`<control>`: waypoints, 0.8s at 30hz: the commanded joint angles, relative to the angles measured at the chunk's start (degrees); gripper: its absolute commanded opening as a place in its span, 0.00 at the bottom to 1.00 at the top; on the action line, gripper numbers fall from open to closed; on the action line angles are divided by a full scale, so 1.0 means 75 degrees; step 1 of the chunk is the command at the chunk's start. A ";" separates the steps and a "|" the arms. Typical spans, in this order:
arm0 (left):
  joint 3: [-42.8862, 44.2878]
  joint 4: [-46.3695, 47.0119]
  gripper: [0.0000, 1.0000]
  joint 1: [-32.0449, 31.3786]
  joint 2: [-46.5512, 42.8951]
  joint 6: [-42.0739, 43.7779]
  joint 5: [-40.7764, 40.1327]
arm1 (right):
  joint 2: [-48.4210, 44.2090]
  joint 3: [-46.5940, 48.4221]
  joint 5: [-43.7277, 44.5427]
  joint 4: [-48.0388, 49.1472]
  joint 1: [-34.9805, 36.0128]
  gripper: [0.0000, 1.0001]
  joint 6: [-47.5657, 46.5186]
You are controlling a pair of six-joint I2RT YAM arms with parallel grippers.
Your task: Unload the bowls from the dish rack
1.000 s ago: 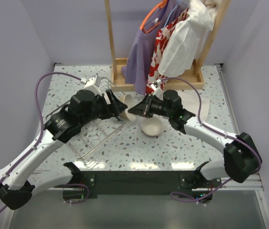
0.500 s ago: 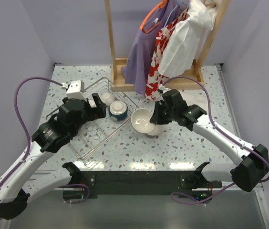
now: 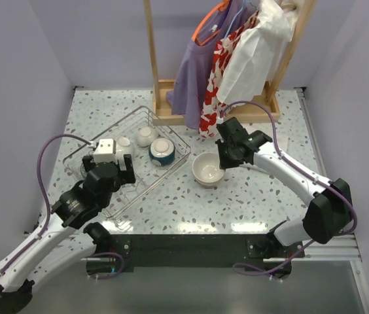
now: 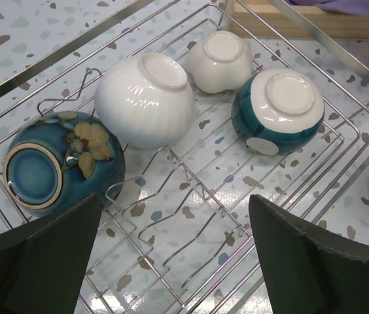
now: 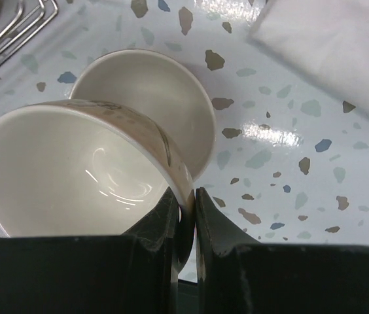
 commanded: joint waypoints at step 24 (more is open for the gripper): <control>-0.1062 0.2428 1.00 0.0029 -0.0566 0.1065 0.0376 | 0.1173 -0.0132 -0.0132 0.1126 -0.0235 0.19 0.0399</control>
